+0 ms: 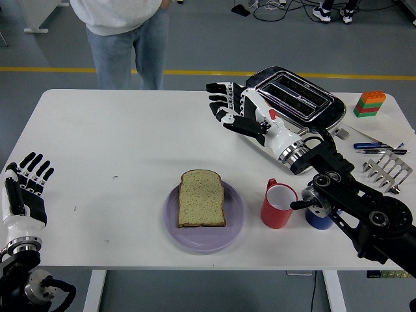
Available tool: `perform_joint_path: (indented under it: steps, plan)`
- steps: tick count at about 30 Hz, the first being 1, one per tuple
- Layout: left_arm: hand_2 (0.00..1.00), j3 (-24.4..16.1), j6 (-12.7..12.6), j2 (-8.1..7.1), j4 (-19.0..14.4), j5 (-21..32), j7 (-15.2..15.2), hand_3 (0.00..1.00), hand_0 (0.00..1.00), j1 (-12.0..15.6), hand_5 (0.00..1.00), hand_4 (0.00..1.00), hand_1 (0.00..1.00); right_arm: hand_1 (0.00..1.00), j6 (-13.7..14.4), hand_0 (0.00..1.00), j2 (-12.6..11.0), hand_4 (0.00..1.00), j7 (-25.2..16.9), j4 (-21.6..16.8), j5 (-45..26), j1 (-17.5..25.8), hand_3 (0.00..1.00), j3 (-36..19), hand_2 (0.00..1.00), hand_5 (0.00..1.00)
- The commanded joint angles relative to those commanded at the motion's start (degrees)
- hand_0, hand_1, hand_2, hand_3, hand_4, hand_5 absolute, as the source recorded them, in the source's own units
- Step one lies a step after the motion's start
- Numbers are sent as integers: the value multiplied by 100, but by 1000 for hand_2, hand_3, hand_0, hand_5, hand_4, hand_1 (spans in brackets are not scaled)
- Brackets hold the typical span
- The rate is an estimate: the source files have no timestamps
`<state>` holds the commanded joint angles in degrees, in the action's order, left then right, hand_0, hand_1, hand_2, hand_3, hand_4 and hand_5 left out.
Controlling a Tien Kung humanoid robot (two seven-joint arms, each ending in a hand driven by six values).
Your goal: Push plate across desktop,pick up the break from the machine,place the break in the plate
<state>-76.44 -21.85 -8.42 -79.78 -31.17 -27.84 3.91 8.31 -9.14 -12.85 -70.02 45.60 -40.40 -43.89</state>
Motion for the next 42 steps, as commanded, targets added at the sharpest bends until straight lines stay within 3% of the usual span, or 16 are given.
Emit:
perform_joint_path:
  steps: [5,9,16,19,22,23,24,29,30,33,42]
  plan:
    - [722,-36,34,0,-37,-51,53,617,716,2,916,380,688,750,-245,799,-214,600,274,-453,-817,336,665,-962,726,274]
    - [722,-92,71,17,-146,-117,117,617,716,25,916,380,688,719,-371,772,-403,591,435,-540,-1459,682,669,-1763,715,276]
    - [720,-222,125,-45,-510,-271,342,617,720,84,917,377,689,701,-266,755,-667,576,488,-478,-1843,1660,665,-3163,704,281]
    - [722,-340,209,-78,-661,-357,643,618,720,65,906,374,690,700,-200,748,-724,569,496,-463,-1987,2209,674,-3760,711,278]
    - [722,-440,329,-82,-714,-468,860,618,720,52,906,374,690,700,-167,748,-690,569,490,-473,-2017,2496,674,-4039,711,278]
    - [722,-510,450,-87,-755,-511,1006,618,720,35,906,374,690,700,-163,748,-644,569,499,-485,-2029,2640,674,-4161,711,278]
    - [753,-564,571,-93,-789,-541,1163,637,765,19,886,394,753,704,-164,748,-605,554,511,-489,-2020,2787,685,-4246,717,282]
    - [753,-656,1158,-176,-944,-692,1864,637,765,-36,886,394,753,704,-232,748,-451,554,580,-526,-1939,3348,685,-4486,717,282]
    - [789,-663,1254,-185,-977,-714,1948,673,787,-38,941,451,771,705,-250,749,-430,548,597,-536,-1923,3440,686,-4519,719,286]
    - [789,-703,1465,-169,-1092,-796,2159,673,787,-24,941,451,771,705,-313,749,-385,548,641,-547,-1864,3685,686,-4612,719,286]
    - [799,-774,1489,-118,-1198,-858,2211,682,789,62,958,458,775,704,-462,747,-314,526,733,-520,-1966,3800,679,-4696,715,279]
